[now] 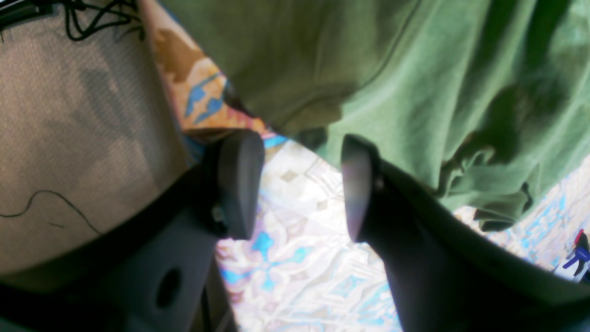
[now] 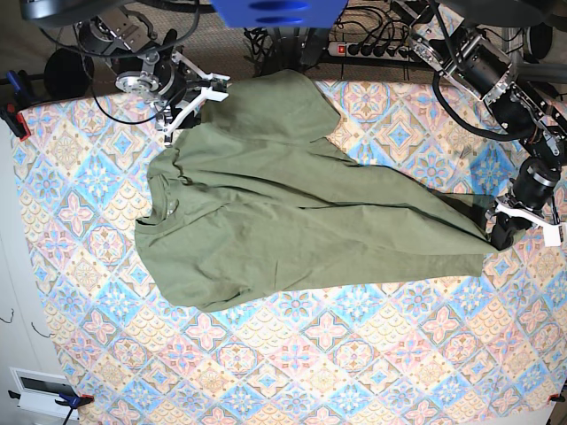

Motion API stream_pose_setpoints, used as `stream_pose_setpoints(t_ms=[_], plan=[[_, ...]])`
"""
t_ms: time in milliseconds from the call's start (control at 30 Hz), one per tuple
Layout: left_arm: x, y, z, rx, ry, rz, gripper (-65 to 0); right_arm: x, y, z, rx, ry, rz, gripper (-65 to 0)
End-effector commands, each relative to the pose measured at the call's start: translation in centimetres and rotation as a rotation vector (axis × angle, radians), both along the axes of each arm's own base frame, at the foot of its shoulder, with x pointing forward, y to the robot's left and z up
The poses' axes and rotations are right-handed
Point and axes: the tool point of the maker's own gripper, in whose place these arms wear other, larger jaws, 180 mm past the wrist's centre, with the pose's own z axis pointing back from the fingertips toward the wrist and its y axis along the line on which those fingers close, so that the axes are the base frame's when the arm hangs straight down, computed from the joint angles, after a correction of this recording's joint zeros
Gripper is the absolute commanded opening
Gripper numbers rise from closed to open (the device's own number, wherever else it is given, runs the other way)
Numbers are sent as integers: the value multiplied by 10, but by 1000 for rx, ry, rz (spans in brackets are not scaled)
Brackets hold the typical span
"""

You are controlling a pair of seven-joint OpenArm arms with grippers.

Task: Layout the t-shirt on the table in an organized manner, then fold the t-shirt properly
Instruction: 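Drag the collar corner with the right gripper toward the shirt's middle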

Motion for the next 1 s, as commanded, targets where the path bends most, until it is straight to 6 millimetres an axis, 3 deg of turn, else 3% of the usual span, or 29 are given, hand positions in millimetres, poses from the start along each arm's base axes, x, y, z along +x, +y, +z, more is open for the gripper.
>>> stream_pose_setpoints(t_ms=[0, 267, 467, 533, 667, 867, 967], plan=[[7, 5, 21, 22, -70, 3, -650, -16, 9, -3, 42, 62, 26, -365], [7, 6, 24, 21, -91, 14, -650, 1, 39, 4, 118, 23, 19, -365], [7, 6, 24, 21, -91, 14, -650, 23, 48, 12, 143, -28, 8, -375], [7, 6, 24, 21, -91, 14, -650, 31, 49, 15, 145, -44, 8, -439], [7, 6, 23, 21, -90, 14, -650, 49, 48, 23, 144, -89, 10, -638], [-2, 9, 15, 38, -54, 8, -650, 61, 38, 29, 138, -121, -22, -640], [-19, 17, 23, 94, -46, -16, -650, 34, 36, 17, 137, -54, -33, -640]])
